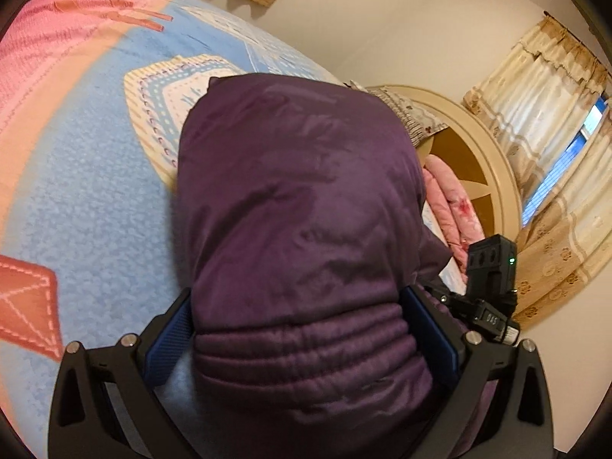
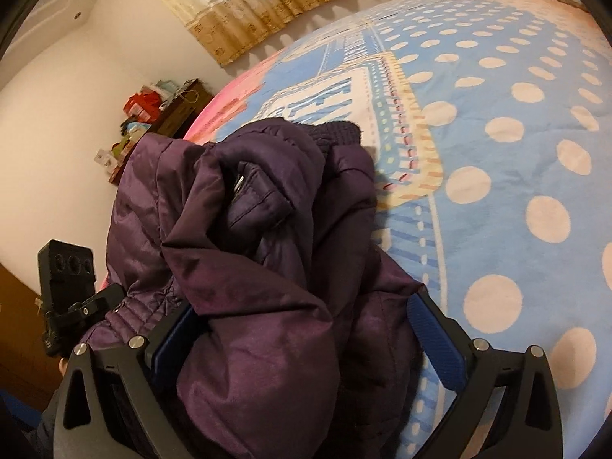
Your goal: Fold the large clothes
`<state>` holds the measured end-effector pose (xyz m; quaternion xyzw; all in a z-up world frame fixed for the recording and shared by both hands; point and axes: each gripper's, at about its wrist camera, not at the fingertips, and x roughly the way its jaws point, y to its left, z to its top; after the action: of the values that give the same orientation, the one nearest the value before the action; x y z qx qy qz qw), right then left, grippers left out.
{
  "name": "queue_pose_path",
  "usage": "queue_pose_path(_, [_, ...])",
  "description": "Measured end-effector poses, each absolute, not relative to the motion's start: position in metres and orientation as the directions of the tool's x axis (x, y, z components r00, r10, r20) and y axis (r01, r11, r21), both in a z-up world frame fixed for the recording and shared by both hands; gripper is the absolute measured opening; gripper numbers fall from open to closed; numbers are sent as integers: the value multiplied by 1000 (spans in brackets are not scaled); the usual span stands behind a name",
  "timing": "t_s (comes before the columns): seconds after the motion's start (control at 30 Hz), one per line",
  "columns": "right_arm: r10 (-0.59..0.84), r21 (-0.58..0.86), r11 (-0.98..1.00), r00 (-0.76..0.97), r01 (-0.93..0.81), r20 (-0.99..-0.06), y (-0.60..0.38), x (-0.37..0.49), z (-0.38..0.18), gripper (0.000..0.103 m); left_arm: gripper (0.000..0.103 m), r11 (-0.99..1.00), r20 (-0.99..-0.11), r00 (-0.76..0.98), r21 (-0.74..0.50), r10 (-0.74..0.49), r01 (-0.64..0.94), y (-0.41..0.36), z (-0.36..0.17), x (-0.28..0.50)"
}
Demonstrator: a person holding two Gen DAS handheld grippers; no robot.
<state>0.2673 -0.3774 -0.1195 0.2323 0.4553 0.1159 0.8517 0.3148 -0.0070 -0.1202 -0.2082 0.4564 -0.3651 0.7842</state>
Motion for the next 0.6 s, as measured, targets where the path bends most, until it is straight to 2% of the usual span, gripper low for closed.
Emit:
queue_pose_path(0.03, [417,508,861,556,11,-719,-377,268,-119,100,103,646,-560,322,-659,-764,385,-7,-120,314])
queue_pose_path(0.1, [473,556,831,552,-21,-686,-375,268,-120,83,103,647,-554,334,-649,-762,400,-9,-116,310])
queue_pose_path(0.13, [508,594,804,553,-30,-660,-376,265,-122,69,100,650,-552,343,-642,-760,407,-11,-113,308])
queue_pose_path(0.17, [537,628,777,558,-38,-632,-377,263,-122,59,100,654,-553,351,-632,-756,416,-12,-110,306])
queue_pose_path(0.27, [559,656,752,583,-59,-589,-374,254,-118,47,94,665,-552,372,-598,-746,447,-19,-101,298])
queue_pose_path(0.37, [582,682,726,602,-84,-546,-369,241,-109,39,91,674,-550,392,-564,-737,476,-21,-88,289])
queue_pose_path(0.6, [637,701,696,585,-155,-502,-329,220,-91,36,90,720,-552,465,-482,-692,499,7,-67,257])
